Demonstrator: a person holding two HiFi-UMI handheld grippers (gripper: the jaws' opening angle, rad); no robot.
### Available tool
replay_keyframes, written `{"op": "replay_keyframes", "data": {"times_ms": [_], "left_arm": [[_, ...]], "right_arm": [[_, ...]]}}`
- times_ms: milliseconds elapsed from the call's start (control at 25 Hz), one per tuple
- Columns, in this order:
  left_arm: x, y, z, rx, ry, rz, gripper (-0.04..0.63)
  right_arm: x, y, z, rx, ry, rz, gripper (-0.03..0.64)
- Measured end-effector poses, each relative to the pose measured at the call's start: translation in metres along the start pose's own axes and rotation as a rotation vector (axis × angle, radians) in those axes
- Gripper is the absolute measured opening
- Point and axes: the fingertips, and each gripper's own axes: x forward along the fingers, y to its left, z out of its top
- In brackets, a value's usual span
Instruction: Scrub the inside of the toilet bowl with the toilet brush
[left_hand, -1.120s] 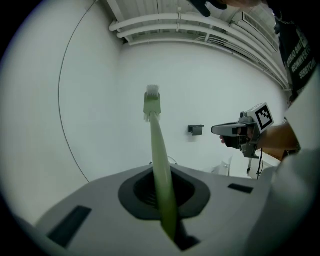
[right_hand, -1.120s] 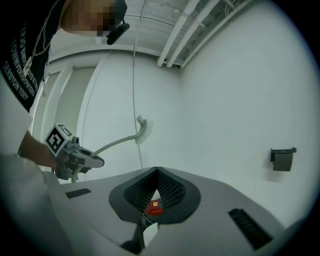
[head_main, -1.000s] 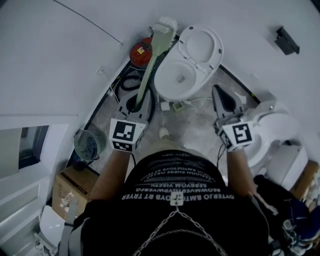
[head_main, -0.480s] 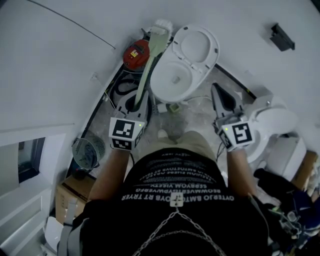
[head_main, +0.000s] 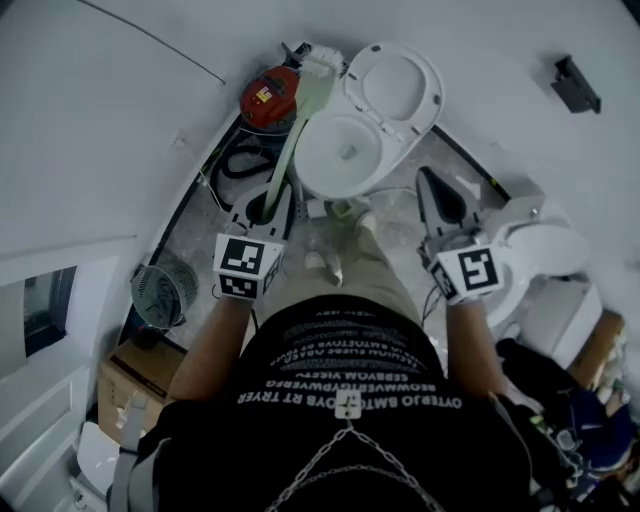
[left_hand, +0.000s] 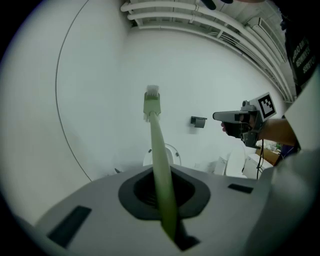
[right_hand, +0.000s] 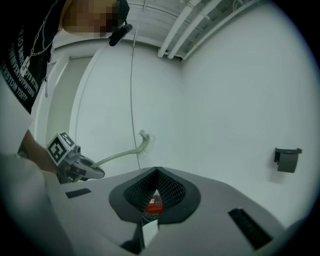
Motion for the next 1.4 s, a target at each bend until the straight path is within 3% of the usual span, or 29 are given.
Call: {"op": "replay_keyframes", "data": {"times_ms": [880, 1400], "left_arm": [[0.107, -0.009, -0.051, -0.069, 0.144, 0.001, 0.000], [0.159, -0.019, -0.111, -0.149, 0.265, 0.003, 0.001]], "right_arm": [[0.075, -0.067, -0.063, 0.060, 0.057, 0.089, -0.008], [0.106, -0.099, -0.130, 0.208, 0.067, 0.079, -0.008]]}}
